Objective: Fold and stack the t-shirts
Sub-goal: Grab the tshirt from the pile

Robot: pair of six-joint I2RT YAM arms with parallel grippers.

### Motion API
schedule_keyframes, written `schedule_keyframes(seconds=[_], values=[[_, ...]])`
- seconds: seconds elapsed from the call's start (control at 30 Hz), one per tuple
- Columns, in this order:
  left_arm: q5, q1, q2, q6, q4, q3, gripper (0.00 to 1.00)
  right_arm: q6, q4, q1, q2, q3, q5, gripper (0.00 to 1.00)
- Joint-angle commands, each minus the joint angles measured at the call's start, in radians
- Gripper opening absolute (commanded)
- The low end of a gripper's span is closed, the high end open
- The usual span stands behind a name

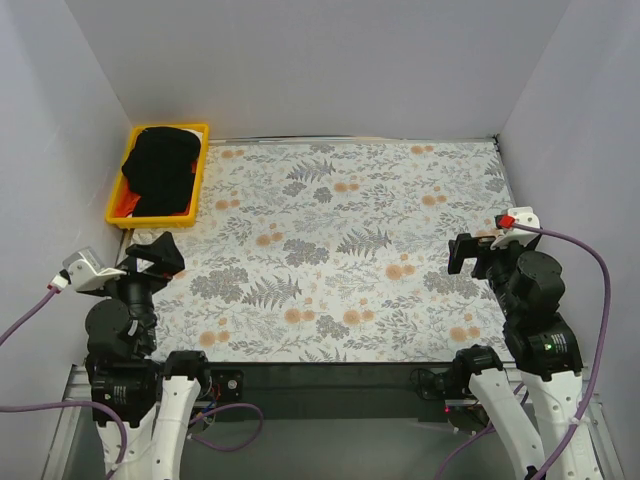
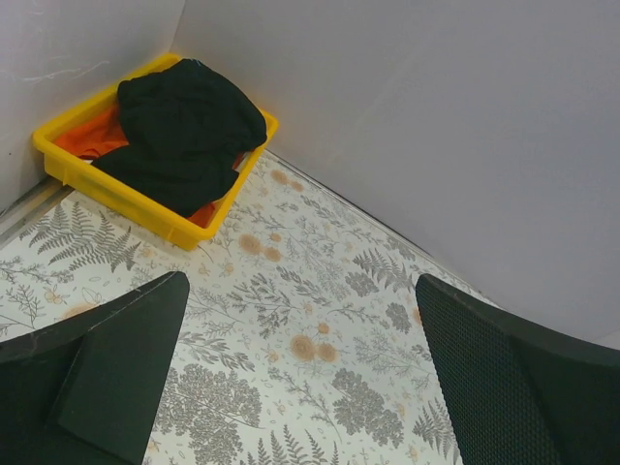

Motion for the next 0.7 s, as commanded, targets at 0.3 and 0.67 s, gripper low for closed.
schedule_keyframes(seconds=[0.3,0.67], values=[[-0.057,0.003,0.2,-0.105,0.071,-0.067,0.98,0.049,0.04,0.005,0.075,0.054,-0.062,0.98],[-0.115,0.003,0.568,-0.226,0.289,-0.086,0.98,0.052,0.049,0.017,0.024,0.017,-0.122,0.98]])
